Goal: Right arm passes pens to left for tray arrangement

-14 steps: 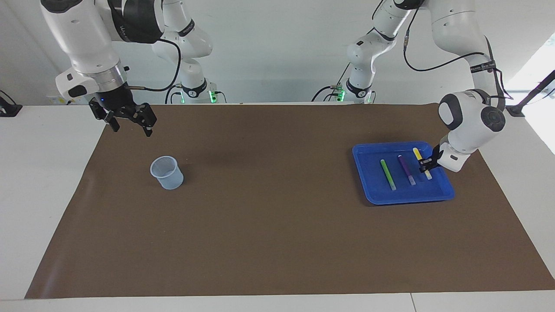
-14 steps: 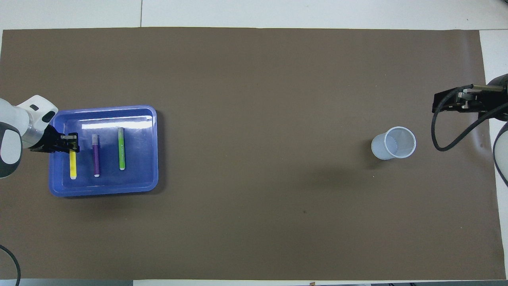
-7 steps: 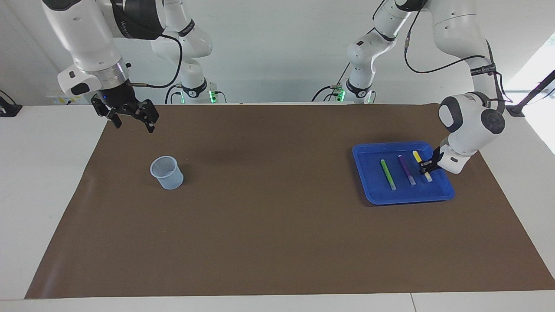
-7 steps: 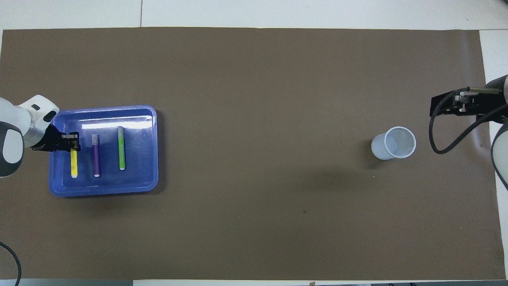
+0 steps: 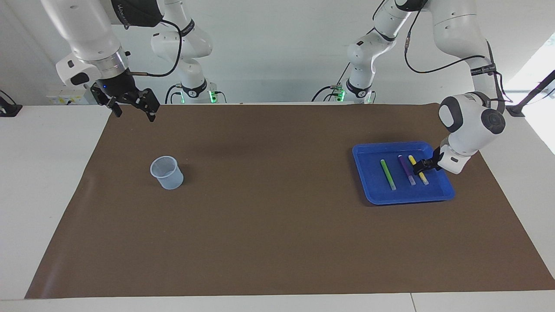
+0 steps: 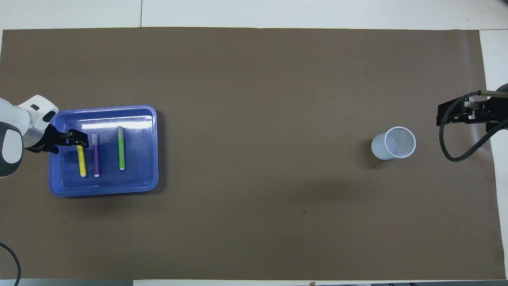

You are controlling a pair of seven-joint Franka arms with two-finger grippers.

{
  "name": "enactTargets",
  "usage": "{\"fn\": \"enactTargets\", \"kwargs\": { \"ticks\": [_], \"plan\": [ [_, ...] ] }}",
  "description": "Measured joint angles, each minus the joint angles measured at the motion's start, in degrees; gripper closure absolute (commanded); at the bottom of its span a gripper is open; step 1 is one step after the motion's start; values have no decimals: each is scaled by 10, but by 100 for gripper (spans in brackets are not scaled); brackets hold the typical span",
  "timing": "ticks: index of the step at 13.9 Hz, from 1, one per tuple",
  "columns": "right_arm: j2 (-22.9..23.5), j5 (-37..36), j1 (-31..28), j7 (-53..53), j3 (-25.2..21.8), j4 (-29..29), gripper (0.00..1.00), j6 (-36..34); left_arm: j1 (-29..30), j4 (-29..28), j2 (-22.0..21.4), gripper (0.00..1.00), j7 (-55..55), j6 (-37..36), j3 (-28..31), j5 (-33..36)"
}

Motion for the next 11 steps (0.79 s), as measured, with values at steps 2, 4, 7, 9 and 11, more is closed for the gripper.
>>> {"fn": "enactTargets", "kwargs": {
  "ticks": [2, 4, 7, 9, 11],
  "plan": [
    [0, 0, 1, 0, 1, -1, 0, 0, 0, 3, 0, 0, 0, 0, 0, 0],
    [1, 0, 2, 0, 1, -3, 0, 0, 0, 19, 0, 0, 0, -15, -1, 0],
    [1, 0, 2, 0, 1, -3, 0, 0, -6, 78, -2, 0, -1, -82, -10, -1],
    [1, 12, 2, 0, 1, -3, 0, 0, -17, 102, -11, 0, -2, -105, -12, -1],
    [1, 25, 2, -3, 1, -3, 0, 0, -32, 106, -27, 0, -2, -125, -13, -2]
  ]
}}
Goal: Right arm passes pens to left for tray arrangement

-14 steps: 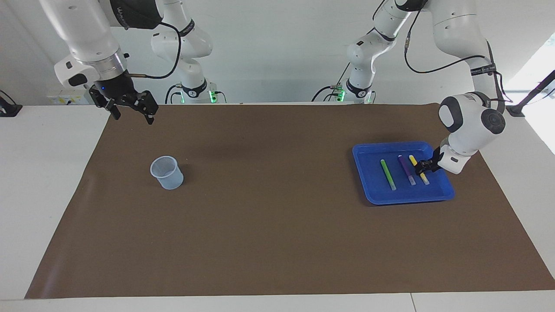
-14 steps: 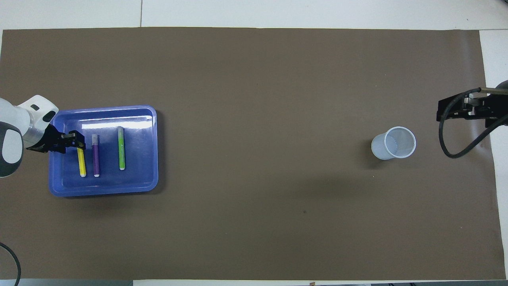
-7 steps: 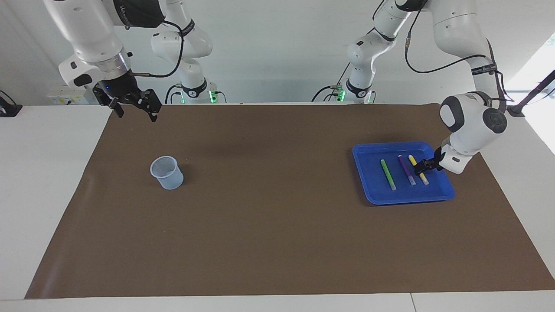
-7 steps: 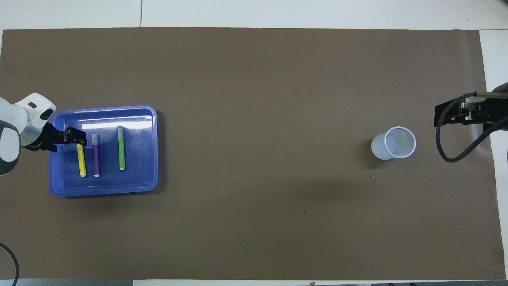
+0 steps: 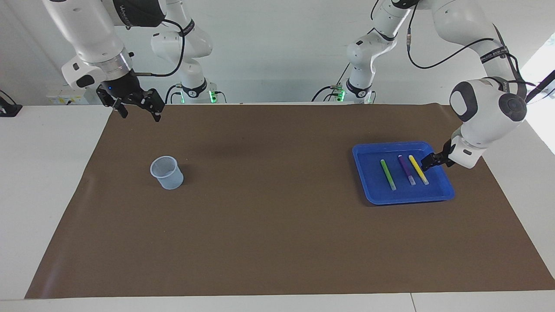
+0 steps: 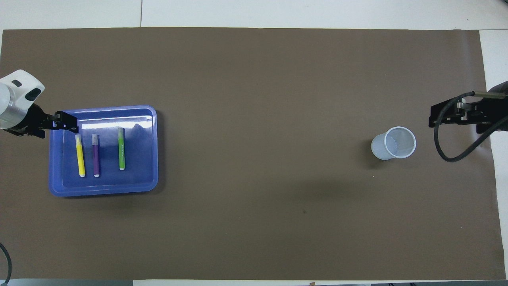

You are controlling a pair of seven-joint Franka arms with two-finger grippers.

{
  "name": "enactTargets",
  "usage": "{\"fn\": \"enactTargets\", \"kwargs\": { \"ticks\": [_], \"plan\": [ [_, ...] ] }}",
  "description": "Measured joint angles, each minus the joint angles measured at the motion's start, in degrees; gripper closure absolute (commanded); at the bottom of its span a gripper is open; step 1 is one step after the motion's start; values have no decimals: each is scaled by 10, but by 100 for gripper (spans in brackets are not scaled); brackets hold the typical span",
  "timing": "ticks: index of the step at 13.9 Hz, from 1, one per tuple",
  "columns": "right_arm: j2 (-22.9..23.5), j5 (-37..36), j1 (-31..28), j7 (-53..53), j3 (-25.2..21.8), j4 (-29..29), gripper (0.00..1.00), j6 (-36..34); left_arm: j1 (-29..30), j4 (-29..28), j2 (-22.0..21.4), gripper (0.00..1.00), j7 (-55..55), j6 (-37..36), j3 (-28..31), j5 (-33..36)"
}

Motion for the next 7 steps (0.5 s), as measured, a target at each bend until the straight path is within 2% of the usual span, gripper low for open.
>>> {"fn": "enactTargets", "kwargs": {
  "ticks": [7],
  "plan": [
    [0, 4, 0, -30, -1, 0, 0, 12, -31, 0, -60, 0, -9, -52, -9, -17]
  ]
}}
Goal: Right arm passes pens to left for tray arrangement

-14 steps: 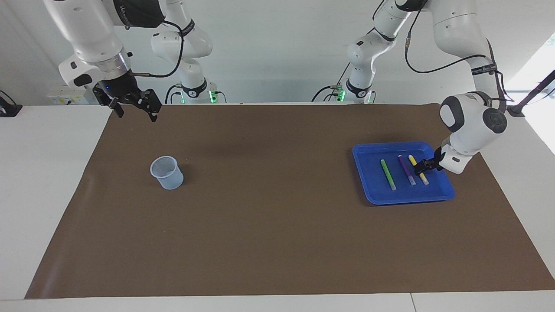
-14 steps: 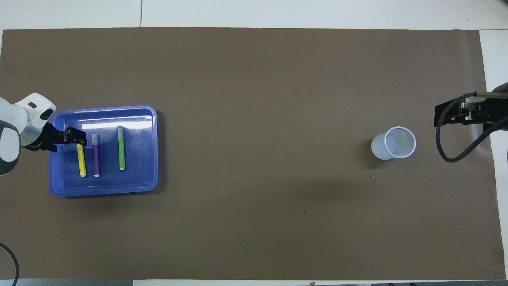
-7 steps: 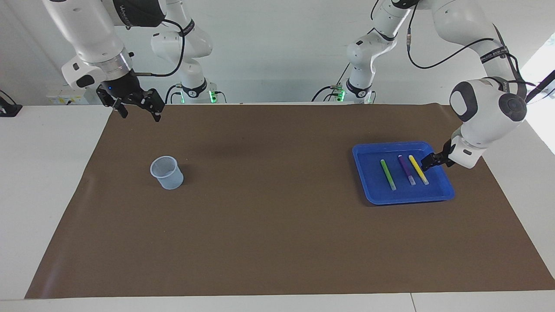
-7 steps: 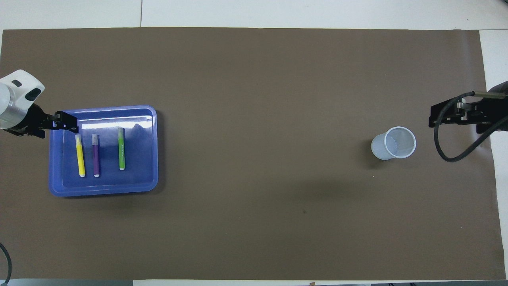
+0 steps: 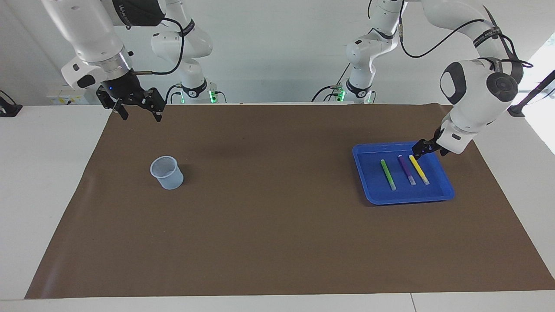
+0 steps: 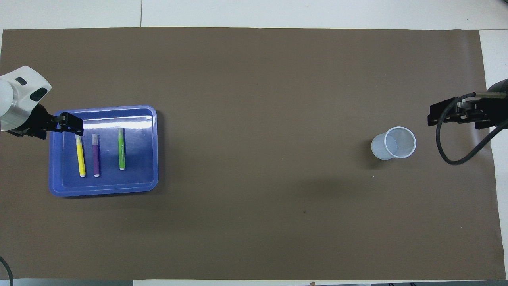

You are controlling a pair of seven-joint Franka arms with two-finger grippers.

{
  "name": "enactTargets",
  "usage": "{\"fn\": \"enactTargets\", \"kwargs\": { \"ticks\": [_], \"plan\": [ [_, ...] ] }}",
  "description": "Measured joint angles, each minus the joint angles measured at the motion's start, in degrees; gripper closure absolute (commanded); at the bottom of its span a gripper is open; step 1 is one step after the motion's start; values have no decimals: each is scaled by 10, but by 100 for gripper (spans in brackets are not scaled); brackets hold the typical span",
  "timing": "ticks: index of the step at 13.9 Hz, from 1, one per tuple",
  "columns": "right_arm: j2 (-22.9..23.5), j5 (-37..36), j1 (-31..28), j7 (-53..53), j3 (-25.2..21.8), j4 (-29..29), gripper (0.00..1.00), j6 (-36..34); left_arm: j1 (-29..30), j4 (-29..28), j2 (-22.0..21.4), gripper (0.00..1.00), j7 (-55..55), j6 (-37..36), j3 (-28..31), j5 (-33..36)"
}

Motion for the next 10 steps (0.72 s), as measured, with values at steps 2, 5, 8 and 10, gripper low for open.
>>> {"fn": "enactTargets", "kwargs": {
  "ticks": [2, 5, 8, 10],
  "plan": [
    [0, 0, 0, 0, 0, 0, 0, 0, -16, 0, -8, 0, -7, -14, 3, -16],
    [0, 0, -1, 0, -2, 0, 0, 0, -112, 18, -22, 0, -48, -67, 86, -39],
    [0, 0, -2, 0, -2, 0, 0, 0, -197, 49, -68, 0, -51, -133, 167, -56],
    [0, 0, -3, 0, -2, 0, 0, 0, -218, 50, -106, 0, -52, -161, 176, -57]
  ]
}}
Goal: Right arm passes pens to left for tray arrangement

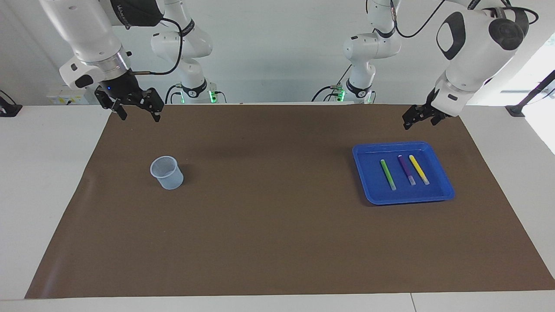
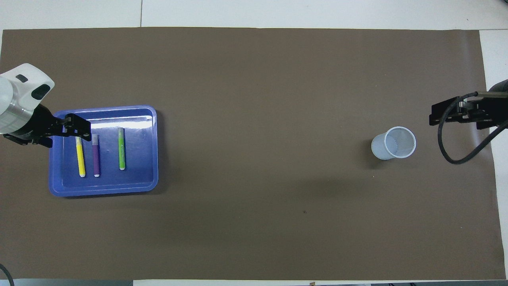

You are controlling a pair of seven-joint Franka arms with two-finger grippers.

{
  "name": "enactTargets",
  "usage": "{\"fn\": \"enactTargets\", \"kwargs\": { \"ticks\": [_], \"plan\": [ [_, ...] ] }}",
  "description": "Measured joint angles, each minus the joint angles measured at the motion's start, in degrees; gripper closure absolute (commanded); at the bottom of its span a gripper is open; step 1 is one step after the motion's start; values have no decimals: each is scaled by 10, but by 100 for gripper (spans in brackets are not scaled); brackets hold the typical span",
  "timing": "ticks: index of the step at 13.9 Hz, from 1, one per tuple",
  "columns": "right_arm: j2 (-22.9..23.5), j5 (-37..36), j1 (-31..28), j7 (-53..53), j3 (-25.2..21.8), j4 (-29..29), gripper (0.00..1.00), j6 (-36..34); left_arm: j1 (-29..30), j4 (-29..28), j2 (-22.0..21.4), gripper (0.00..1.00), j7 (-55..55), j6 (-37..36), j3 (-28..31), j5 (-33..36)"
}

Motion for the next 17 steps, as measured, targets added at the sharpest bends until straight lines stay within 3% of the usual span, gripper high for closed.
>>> {"fn": "enactTargets", "kwargs": {
  "ticks": [3, 17],
  "plan": [
    [0, 0, -1, 0, 0, 0, 0, 0, -18, -1, -22, 0, -3, -4, 2, 0],
    [0, 0, -1, 0, 0, 0, 0, 0, -29, -5, -11, 0, -3, 16, 24, -9]
  ]
}}
